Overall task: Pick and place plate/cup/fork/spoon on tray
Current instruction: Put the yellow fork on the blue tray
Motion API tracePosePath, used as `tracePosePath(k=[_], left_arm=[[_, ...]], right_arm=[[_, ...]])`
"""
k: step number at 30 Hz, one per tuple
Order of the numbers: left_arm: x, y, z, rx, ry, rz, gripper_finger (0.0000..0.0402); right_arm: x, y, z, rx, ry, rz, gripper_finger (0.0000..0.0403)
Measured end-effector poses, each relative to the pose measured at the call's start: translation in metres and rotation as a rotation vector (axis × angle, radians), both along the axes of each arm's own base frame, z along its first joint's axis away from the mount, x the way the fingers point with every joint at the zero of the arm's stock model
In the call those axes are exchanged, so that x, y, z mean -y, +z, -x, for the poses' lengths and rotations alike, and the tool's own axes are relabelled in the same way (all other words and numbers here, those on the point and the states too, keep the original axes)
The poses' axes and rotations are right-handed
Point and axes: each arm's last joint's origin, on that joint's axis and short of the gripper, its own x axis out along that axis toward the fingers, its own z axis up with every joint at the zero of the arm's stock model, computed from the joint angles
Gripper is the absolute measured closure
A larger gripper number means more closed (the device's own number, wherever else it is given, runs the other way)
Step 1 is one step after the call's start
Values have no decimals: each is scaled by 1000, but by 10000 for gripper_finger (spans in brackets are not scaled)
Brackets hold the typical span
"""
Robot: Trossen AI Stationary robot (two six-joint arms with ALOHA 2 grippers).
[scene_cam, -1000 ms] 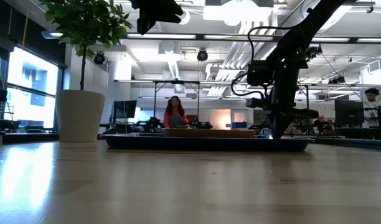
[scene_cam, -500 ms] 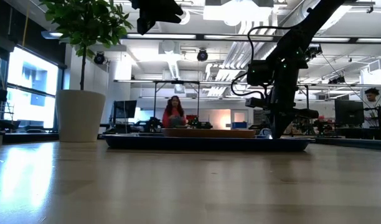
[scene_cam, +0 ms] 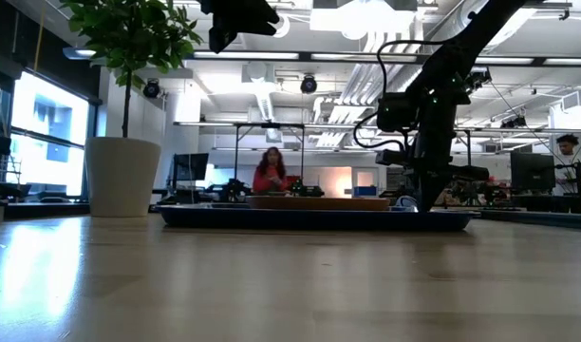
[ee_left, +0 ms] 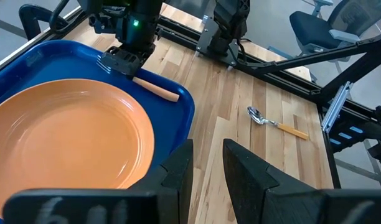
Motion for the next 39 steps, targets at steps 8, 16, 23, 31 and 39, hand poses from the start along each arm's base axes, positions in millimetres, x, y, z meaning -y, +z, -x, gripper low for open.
tracePosePath(k=[8,16,23,31,39], left_arm=[[0,0,0,1,0,0,323],[0,0,0,0,0,0,323],[0,0,0,0,-1,-1,323],[0,0,0,0,-1,0,323],[0,0,0,0,-1,-1,323]], right_arm=[[0,0,0,4,1,-3,402],[0,0,0,4,10,-1,402],[0,0,0,9,20,-5,402],[1,0,0,13,19,-2,402],[1,0,0,13,26,0,402]])
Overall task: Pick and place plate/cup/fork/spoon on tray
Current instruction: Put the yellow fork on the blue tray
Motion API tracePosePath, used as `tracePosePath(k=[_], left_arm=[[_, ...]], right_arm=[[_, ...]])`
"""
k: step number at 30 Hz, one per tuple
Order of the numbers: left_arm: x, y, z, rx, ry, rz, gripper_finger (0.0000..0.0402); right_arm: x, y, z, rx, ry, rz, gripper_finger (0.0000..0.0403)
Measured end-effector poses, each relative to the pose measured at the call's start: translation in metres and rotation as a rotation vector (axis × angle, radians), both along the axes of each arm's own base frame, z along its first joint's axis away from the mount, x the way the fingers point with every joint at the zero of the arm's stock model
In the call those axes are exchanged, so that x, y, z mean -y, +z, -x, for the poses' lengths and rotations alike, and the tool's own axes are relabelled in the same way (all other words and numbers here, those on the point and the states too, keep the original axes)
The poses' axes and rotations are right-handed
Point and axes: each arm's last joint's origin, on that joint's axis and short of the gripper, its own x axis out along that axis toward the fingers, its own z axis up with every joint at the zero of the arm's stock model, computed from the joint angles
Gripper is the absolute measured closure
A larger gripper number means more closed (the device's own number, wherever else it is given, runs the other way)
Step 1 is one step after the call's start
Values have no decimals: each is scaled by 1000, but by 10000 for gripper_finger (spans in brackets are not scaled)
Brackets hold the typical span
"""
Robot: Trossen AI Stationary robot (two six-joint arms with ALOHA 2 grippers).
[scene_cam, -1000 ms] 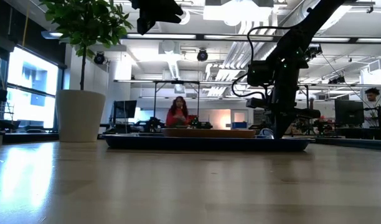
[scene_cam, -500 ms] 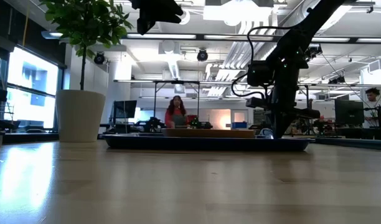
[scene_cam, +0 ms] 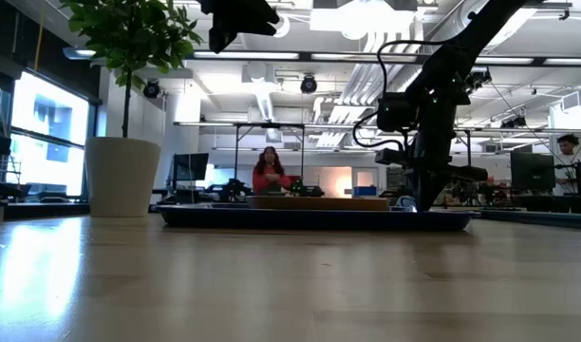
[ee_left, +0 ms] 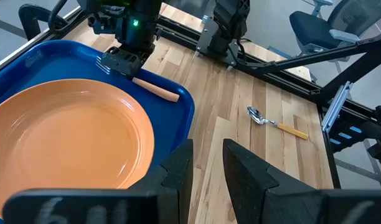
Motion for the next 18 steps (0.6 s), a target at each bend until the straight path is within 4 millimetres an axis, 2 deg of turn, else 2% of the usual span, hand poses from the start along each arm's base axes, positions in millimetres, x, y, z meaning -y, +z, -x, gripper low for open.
tracePosePath(k=[18], left_arm=[[0,0,0,0,0,1,323]], right_arm=[[3,0,3,27,-4,-30,402]])
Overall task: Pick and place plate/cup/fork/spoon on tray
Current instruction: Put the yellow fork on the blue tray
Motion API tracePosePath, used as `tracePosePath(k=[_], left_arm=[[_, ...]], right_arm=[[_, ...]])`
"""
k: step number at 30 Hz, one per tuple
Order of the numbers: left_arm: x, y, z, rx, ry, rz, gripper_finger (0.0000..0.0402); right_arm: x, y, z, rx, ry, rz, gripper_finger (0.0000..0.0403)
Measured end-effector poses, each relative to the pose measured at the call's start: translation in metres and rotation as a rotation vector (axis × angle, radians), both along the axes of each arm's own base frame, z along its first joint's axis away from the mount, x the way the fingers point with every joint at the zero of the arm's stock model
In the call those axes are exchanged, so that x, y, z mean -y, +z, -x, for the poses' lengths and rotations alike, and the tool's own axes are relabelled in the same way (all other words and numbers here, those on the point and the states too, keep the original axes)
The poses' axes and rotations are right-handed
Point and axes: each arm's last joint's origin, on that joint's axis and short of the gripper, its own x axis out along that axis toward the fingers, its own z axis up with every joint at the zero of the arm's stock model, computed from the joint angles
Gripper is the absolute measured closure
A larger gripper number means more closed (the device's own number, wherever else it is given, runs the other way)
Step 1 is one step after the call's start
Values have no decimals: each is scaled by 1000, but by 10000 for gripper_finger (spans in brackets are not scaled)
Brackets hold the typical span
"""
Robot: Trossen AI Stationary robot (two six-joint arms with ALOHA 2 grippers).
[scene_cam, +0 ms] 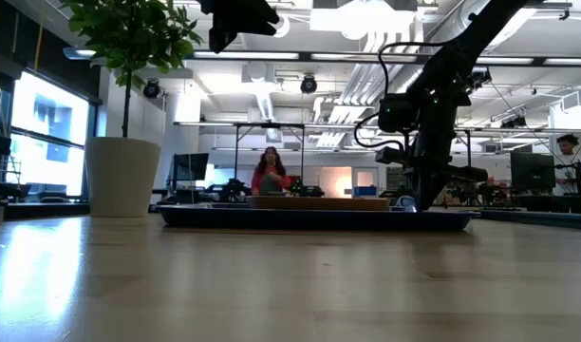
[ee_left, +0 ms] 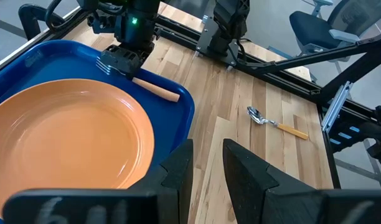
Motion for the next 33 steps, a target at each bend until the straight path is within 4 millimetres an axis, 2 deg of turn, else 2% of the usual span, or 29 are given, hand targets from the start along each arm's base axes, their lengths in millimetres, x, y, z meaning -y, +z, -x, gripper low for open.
tracePosePath(k=[33], left_arm=[[0,0,0,0,1,0,323]], right_arm=[[2,1,-3,23,23,37,402]])
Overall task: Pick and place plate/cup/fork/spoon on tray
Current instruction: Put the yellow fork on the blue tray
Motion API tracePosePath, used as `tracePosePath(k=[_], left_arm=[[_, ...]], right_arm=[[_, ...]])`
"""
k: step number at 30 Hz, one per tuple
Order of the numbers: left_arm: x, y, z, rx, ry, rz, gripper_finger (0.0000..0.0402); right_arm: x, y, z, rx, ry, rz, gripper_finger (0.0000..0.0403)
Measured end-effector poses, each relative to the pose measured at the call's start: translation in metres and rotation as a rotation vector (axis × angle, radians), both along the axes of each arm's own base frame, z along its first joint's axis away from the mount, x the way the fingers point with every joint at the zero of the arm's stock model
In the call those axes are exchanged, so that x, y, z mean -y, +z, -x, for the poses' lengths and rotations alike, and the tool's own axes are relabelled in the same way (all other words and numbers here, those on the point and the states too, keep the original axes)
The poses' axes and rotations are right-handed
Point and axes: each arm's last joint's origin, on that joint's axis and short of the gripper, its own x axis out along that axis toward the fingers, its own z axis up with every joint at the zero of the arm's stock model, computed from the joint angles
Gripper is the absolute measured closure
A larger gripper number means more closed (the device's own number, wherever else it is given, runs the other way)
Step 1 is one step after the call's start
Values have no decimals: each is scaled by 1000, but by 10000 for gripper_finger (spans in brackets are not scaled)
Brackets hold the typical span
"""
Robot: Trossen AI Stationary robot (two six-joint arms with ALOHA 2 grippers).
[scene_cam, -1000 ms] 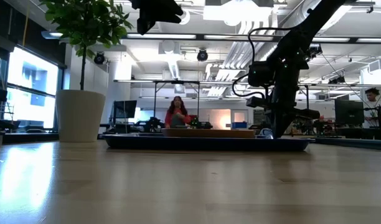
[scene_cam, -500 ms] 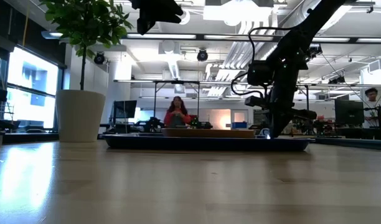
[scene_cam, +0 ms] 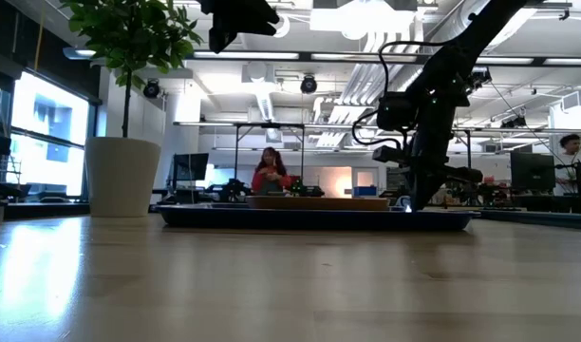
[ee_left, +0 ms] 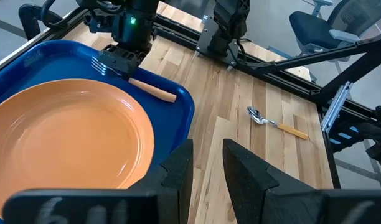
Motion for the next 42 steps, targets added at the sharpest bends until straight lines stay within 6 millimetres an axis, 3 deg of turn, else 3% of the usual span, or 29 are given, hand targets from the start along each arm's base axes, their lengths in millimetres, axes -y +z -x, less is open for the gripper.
tracePosePath(k=[11,23,42], left_arm=[[0,0,0,0,-1,0,323],[0,0,0,1,1,-1,323],[0,0,0,1,2,0,323]], right_arm=[[0,0,0,4,2,-6,400],[0,0,-1,15,7,-2,314],[2,2,-5,78,57,4,311]])
